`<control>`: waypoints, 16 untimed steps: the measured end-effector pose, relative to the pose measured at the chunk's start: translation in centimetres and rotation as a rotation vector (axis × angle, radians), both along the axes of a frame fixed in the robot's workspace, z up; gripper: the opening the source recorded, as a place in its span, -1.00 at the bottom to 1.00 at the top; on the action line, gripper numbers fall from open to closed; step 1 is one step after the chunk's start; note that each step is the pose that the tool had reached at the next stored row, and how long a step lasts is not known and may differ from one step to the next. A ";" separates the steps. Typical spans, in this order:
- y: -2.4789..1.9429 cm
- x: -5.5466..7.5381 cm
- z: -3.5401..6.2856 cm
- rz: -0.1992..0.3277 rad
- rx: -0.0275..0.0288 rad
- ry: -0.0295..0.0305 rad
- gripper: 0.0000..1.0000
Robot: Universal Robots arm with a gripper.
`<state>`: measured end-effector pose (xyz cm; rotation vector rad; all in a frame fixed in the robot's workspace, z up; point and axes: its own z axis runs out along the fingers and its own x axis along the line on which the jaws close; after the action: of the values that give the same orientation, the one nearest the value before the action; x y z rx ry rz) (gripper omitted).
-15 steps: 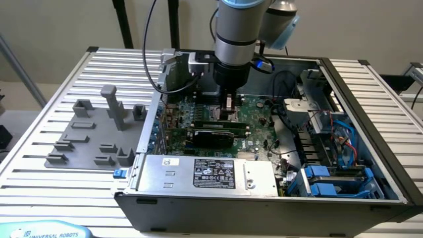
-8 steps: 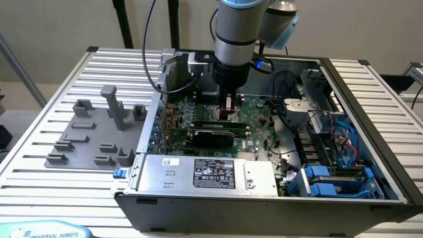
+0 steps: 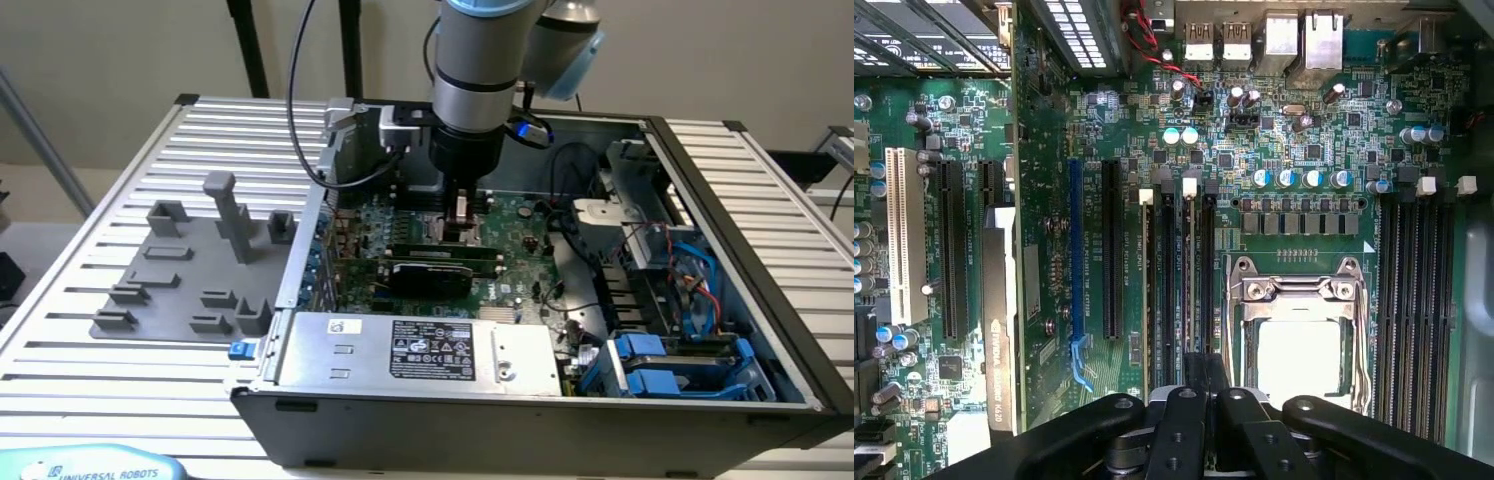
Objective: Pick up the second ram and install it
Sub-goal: 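Press down the second ram until it locks into place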
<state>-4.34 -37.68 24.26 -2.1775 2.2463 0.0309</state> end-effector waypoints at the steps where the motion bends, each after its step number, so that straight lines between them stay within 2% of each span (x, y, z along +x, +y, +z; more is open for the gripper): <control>1: 0.00 0.0 0.00 0.000 0.0000 0.0000 -0.79; 4: 0.03 -0.1 -0.13 0.000 -0.0008 -0.0003 -0.79; 14: 0.09 -0.2 -1.89 0.000 -0.0026 0.0003 -0.79; 16: 0.05 -0.2 -1.91 0.000 -0.0045 0.0011 -0.79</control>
<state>-4.53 -37.64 22.35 -2.1804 2.2490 0.0271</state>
